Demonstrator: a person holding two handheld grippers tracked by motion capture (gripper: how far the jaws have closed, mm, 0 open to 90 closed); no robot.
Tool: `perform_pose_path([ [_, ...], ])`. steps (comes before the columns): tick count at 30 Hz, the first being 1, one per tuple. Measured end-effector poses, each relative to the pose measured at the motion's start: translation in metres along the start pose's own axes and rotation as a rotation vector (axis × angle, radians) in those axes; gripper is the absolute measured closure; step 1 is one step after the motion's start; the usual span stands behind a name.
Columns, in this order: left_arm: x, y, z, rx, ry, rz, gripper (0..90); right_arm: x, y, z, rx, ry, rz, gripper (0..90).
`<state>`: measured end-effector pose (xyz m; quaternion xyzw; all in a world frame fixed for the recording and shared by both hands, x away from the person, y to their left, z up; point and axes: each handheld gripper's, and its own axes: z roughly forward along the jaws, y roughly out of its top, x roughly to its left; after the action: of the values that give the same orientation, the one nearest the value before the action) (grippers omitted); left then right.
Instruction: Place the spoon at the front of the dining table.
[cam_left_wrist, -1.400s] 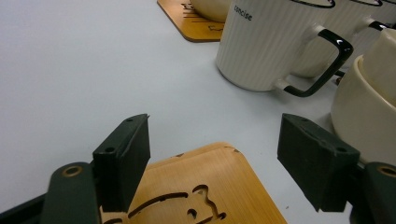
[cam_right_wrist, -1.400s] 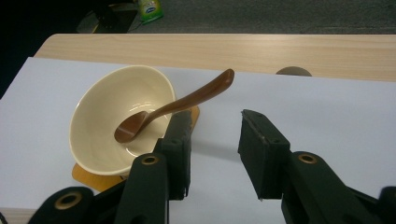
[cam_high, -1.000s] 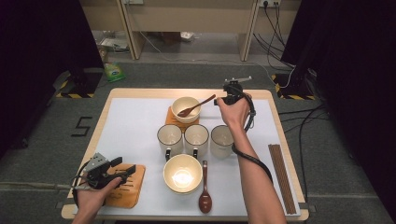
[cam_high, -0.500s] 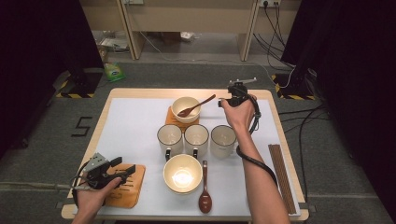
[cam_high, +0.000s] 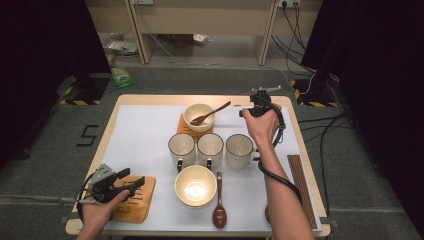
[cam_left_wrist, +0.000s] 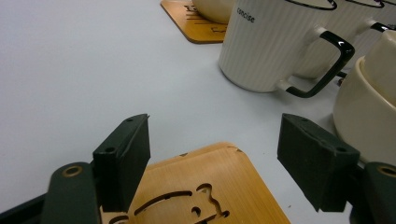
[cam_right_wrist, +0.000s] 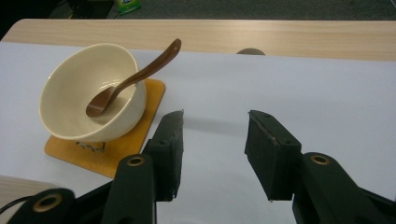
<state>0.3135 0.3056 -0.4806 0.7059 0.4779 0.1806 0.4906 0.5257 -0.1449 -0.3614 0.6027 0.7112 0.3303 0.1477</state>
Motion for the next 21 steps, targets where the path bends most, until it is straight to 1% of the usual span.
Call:
perform_pose_path([
  [7, 0.0, 0.0, 0.0, 0.003, 0.001, 0.001, 24.9, -0.006, -0.005, -0.005, -0.003, -0.014, 0.012, 55.9],
  [10, -0.001, 0.0, 0.0, 0.0, -0.001, 0.0, 24.9, -0.011, -0.009, -0.007, 0.0, -0.018, 0.021, 55.9],
  [21, -0.001, 0.0, 0.0, 0.003, 0.0, 0.0, 24.9, -0.023, -0.02, -0.011, 0.005, -0.031, 0.036, 55.8],
])
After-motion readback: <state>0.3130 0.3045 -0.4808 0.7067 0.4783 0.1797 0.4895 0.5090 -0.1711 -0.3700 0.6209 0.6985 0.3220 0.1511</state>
